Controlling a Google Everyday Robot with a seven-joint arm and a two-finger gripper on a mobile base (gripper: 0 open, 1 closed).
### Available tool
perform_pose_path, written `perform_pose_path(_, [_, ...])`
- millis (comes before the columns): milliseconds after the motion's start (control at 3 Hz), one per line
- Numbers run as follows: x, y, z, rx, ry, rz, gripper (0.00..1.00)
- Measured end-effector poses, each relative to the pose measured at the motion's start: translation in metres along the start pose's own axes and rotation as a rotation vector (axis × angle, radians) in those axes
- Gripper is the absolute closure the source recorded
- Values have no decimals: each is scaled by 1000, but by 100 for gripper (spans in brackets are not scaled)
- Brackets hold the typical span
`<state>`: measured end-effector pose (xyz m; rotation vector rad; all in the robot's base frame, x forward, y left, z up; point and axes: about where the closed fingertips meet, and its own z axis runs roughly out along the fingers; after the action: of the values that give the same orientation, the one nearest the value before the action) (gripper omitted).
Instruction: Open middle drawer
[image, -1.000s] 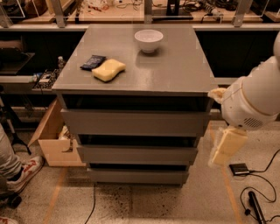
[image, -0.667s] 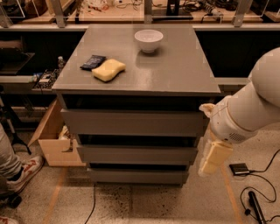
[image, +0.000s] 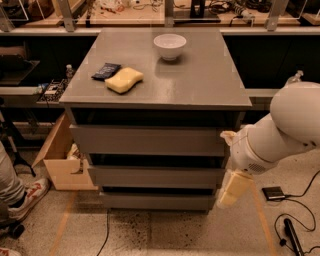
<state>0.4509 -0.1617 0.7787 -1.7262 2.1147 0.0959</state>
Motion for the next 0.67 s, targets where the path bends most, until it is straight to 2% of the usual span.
perform_pose_path(333, [11,3,17,17,-12,28,0])
perform_pose_path(667, [31,4,53,34,-15,39,0])
